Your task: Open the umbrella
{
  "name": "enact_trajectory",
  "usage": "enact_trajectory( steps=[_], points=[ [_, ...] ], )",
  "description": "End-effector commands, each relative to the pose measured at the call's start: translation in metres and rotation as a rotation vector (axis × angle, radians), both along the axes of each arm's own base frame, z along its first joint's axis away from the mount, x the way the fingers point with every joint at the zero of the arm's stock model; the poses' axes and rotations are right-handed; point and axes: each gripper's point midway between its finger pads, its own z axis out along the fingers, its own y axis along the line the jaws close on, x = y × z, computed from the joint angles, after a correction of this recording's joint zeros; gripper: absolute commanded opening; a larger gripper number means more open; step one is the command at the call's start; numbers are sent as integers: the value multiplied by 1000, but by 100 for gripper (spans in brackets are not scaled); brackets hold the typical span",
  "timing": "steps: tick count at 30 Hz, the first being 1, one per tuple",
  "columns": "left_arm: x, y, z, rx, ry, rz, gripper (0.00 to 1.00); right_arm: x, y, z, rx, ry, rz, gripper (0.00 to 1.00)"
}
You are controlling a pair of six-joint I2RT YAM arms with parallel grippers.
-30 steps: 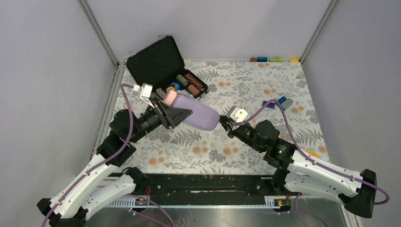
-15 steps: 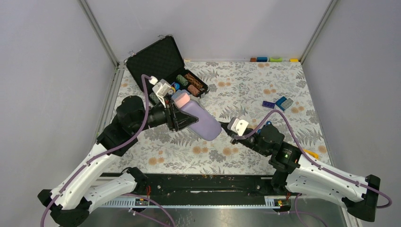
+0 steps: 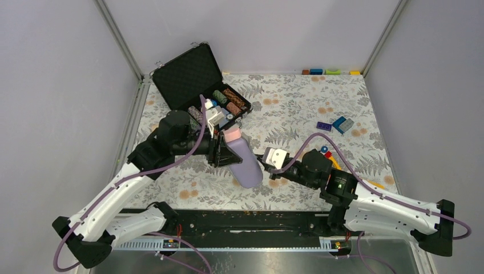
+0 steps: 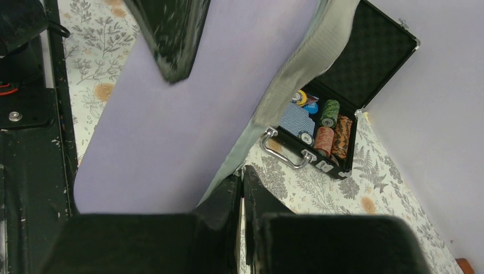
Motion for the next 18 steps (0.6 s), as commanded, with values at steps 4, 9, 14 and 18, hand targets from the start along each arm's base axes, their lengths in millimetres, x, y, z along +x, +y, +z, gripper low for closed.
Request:
enact_trajectory(
  steps=[4,9,14,18],
  points=[
    [-20,-6,-24,56,49,-186,0,11,5,73,206,-88,-62,0],
    [-21,-10,-42,85,95,-219,0,12,8,69,196,-78,-62,0],
    [-21,-14,-52,104,114,-239,0,13,5,66,202,-78,-78,0],
    [-4,-16,-54,124,114,-149,0,25,-8,69,254,-7,-194,3]
  ],
)
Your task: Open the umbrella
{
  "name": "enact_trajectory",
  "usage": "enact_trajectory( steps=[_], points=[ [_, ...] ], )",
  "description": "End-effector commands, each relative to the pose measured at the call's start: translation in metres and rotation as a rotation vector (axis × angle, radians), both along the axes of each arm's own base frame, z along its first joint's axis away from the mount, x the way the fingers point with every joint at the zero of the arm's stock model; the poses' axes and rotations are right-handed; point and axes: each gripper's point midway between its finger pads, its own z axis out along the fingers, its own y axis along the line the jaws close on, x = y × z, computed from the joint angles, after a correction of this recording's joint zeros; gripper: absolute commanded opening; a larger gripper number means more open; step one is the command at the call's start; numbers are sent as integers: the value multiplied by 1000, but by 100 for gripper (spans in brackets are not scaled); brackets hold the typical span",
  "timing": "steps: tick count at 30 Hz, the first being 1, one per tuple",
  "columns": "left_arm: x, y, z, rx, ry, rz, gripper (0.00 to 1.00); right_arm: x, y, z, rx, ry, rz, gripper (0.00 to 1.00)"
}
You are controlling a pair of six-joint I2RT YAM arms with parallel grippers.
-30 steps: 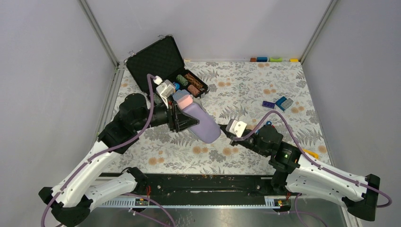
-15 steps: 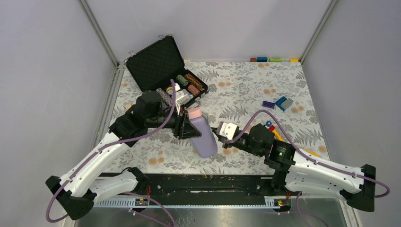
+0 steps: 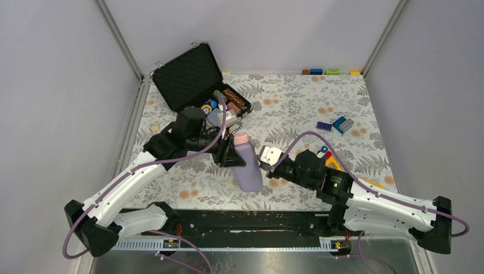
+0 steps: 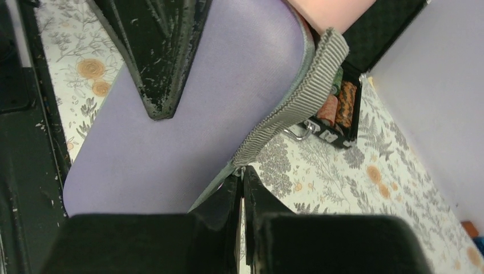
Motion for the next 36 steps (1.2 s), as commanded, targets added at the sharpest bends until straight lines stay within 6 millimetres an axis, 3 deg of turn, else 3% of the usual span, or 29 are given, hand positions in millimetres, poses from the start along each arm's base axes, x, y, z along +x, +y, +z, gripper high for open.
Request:
enact_trajectory(
  steps=[1,4,8,9,12,15,23,26,36],
  points=[
    [4,-5,-6,9,52,26,0,23,-13,89,321,-44,-190,13],
    [37,-6,25,-68,22,150,0,41,-34,80,349,-3,-363,62],
    [66,-3,37,-76,-35,242,0,41,-53,68,385,61,-443,96],
    [71,-1,35,-74,-34,254,0,39,-57,67,397,75,-449,99],
    [79,-1,25,-77,-19,283,0,25,-52,62,423,148,-380,100],
    [79,-4,16,-99,7,274,0,16,-31,51,410,236,-305,99],
    [74,-6,4,-119,59,256,0,16,21,8,373,411,-257,100],
    [70,-10,6,-155,96,223,0,21,26,-10,348,425,-306,100],
    [70,-13,-2,-185,180,204,0,20,49,-39,299,413,-316,100]
  ],
)
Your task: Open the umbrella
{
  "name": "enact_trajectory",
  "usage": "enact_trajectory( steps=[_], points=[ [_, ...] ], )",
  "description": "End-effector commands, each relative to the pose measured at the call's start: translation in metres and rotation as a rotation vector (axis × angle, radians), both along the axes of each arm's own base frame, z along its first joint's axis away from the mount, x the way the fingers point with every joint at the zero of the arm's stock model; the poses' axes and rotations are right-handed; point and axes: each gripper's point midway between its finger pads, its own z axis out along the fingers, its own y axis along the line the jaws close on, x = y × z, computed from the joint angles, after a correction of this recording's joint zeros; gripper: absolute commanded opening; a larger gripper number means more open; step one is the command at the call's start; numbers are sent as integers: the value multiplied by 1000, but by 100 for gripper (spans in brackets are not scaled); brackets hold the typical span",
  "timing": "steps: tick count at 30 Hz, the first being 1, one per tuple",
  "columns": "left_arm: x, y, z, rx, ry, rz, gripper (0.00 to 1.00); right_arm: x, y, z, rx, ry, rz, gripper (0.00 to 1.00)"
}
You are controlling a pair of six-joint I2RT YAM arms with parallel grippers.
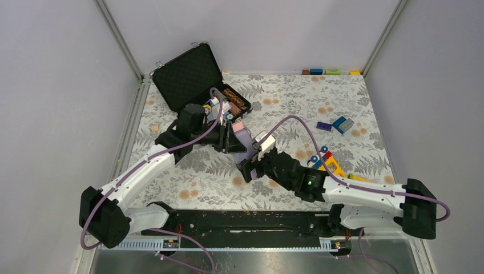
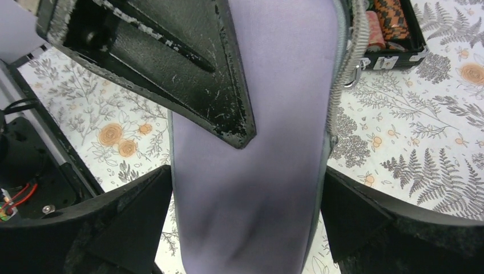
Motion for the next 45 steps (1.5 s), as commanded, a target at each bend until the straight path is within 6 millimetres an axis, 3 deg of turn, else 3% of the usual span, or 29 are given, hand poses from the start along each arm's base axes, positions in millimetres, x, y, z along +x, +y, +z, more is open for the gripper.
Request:
enact_trajectory(
  steps=[1,8,13,15,17,19,21,23,26,27,31,35,38,40,45],
  points=[
    [2,-13,35,-144,-63,-62,0,2,18,4,36,-11,-24,100],
    [1,-12,35,-148,-55,-65,0,29,-3,-13,25,-56,-259,97],
    [1,-11,34,-135,-61,-56,0,29,3,-22,-14,-46,-247,78],
    [5,-8,29,-103,-63,-32,3,29,2,-24,-3,-41,-249,64],
    [10,-5,25,-63,-78,-11,16,28,-3,-26,11,-40,-256,48],
    [12,-3,24,-45,-88,0,24,28,-7,-25,19,-42,-268,35],
    [11,-2,29,-51,-102,-4,54,29,-14,-25,-2,-47,-291,29],
    [10,-1,36,-56,-129,-4,77,33,-21,-25,-12,-47,-323,23],
    [9,10,56,-53,-252,47,97,43,-36,-32,-1,4,-379,23],
    [9,14,62,-52,-297,68,99,47,-42,-34,10,25,-397,23],
    [20,39,81,-24,-407,238,99,59,-75,-45,25,90,-483,24],
    [37,75,85,39,-449,462,99,72,-112,-68,-13,179,-569,26],
    [36,84,93,39,-479,495,99,79,-136,-83,-52,248,-639,26],
    [35,85,97,27,-491,500,99,83,-143,-92,-62,297,-652,27],
    [37,86,94,36,-485,503,99,96,-136,-118,-82,450,-598,32]
  ],
)
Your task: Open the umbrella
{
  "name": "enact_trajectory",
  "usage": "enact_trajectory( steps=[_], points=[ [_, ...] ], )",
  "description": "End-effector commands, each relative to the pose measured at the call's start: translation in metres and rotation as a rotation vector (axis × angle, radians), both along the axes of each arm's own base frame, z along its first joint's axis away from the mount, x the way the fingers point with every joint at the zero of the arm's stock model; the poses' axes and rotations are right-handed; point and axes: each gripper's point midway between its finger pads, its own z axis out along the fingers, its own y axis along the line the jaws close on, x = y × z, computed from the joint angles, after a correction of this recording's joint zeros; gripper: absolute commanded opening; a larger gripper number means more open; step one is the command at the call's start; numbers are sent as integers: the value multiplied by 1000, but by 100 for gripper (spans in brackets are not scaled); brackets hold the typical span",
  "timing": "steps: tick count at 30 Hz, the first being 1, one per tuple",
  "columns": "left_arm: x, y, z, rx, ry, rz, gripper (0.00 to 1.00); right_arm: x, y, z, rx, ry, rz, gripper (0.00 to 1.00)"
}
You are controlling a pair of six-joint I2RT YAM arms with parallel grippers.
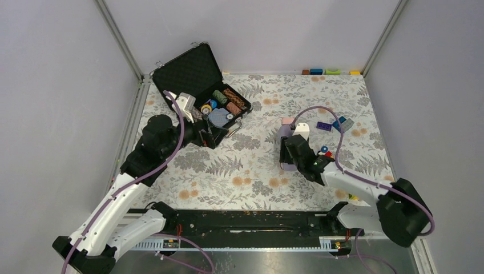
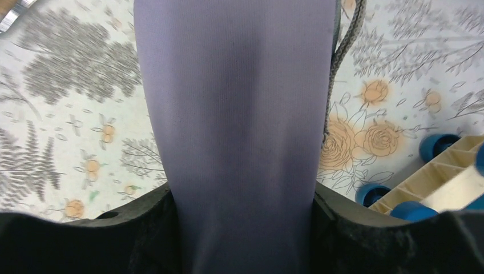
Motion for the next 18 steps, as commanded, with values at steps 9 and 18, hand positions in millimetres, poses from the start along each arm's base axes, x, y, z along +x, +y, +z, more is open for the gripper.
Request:
enact_trajectory(
  steps=[9,18],
  points=[
    [5,6,17,-15,-45,28,99,17,18,-23,-38,263,76,83],
    [7,6,13,-12,-38,24,99,14,-1,-7,-132,240,81,100]
  ],
)
